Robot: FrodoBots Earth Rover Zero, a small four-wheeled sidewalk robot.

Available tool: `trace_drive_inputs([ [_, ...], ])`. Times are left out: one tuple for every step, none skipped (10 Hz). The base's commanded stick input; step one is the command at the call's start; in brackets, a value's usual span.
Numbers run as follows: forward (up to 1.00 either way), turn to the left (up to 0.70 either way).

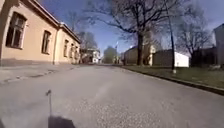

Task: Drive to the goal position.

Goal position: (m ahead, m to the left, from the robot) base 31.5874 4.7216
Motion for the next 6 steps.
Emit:
trace_drive_inputs([
  [0.85, 0.0],
  [0.85, 0.0],
  [0.85, 0.0],
  [0.85, 0.0],
  [0.85, 0.0],
  [0.85, 0.0],
])
